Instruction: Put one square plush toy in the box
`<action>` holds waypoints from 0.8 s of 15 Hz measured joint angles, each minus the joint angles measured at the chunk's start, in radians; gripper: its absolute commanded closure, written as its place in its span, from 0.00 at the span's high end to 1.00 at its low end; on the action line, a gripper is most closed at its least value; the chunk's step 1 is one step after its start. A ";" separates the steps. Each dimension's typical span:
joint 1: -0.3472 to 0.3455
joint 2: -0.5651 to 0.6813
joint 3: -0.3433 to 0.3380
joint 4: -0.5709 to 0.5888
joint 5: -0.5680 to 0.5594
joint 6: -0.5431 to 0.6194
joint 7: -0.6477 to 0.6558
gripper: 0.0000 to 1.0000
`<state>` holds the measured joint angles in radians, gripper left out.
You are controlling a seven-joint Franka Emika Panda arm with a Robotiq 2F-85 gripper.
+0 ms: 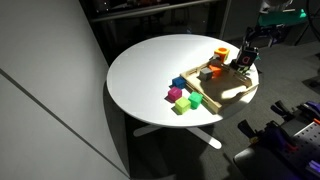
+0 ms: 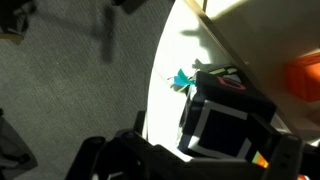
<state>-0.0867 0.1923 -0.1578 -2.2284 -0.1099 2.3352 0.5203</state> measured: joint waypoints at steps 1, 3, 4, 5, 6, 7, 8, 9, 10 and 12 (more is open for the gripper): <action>0.009 0.009 0.000 0.001 0.000 0.002 0.009 1.00; 0.023 0.025 0.000 0.001 0.000 0.010 0.020 1.00; 0.029 0.031 0.000 0.001 0.000 0.016 0.023 1.00; 0.033 0.036 -0.001 0.001 0.000 0.021 0.024 1.00; 0.035 0.038 -0.001 0.001 0.000 0.023 0.024 1.00; 0.036 0.039 -0.001 0.001 0.000 0.025 0.024 1.00; 0.036 0.039 -0.002 0.001 0.000 0.026 0.024 1.00; 0.036 0.039 -0.004 0.001 0.000 0.027 0.024 1.00; 0.036 0.040 -0.006 0.001 0.000 0.029 0.024 1.00; 0.035 0.043 -0.010 0.000 0.000 0.038 0.024 1.00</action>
<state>-0.0514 0.2354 -0.1677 -2.2288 -0.1101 2.3734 0.5445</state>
